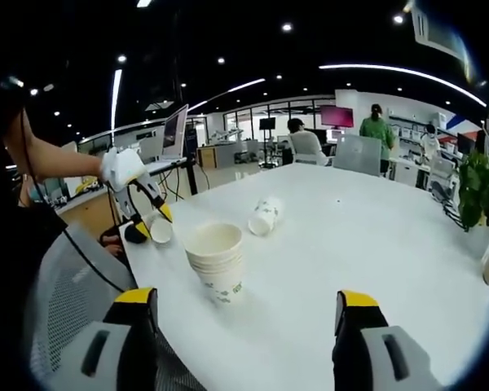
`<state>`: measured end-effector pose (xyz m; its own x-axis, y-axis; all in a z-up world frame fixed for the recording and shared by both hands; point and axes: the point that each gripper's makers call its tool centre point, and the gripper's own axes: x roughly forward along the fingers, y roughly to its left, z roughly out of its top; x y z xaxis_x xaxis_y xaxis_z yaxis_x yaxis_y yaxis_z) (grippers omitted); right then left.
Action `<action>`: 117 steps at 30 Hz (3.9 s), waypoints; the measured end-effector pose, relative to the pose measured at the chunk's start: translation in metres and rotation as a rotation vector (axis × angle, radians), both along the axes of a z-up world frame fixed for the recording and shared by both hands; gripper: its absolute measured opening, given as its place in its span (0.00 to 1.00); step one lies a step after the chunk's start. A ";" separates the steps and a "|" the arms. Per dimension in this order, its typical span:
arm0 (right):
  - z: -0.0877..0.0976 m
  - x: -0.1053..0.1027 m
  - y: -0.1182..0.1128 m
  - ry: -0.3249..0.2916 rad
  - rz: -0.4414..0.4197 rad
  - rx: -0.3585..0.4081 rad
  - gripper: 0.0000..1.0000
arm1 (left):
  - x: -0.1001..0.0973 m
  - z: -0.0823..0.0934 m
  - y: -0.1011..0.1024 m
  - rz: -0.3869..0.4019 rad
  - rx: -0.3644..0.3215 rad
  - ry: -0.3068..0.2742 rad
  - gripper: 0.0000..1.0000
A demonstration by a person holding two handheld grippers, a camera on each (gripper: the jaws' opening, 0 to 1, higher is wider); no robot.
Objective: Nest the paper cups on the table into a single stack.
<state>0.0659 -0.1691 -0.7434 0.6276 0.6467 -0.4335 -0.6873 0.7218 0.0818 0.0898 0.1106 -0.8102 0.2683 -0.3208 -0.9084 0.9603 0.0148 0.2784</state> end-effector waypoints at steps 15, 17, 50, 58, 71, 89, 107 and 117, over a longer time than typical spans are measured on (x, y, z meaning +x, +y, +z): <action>0.026 0.005 0.010 -0.026 0.003 0.044 0.88 | 0.006 0.035 -0.021 0.051 -0.133 -0.075 0.32; 0.029 0.006 0.012 -0.030 0.005 0.050 0.88 | 0.006 0.041 -0.024 0.062 -0.159 -0.084 0.32; 0.053 0.001 0.066 0.053 0.067 0.149 0.75 | -0.014 0.122 -0.110 0.053 -0.391 -0.126 0.32; 0.066 0.007 0.081 0.083 0.061 0.215 0.67 | -0.014 0.129 -0.130 0.028 -0.408 -0.134 0.32; 0.067 0.003 0.103 0.146 0.070 0.243 0.62 | -0.021 0.132 -0.156 -0.011 -0.409 -0.133 0.32; 0.066 0.005 0.116 0.292 0.039 0.331 0.53 | -0.027 0.134 -0.173 -0.070 -0.399 -0.154 0.32; 0.061 0.005 0.115 0.387 -0.008 0.376 0.35 | -0.031 0.136 -0.182 -0.120 -0.377 -0.186 0.33; 0.064 0.004 0.117 0.406 -0.005 0.404 0.34 | -0.031 0.138 -0.180 -0.119 -0.379 -0.181 0.34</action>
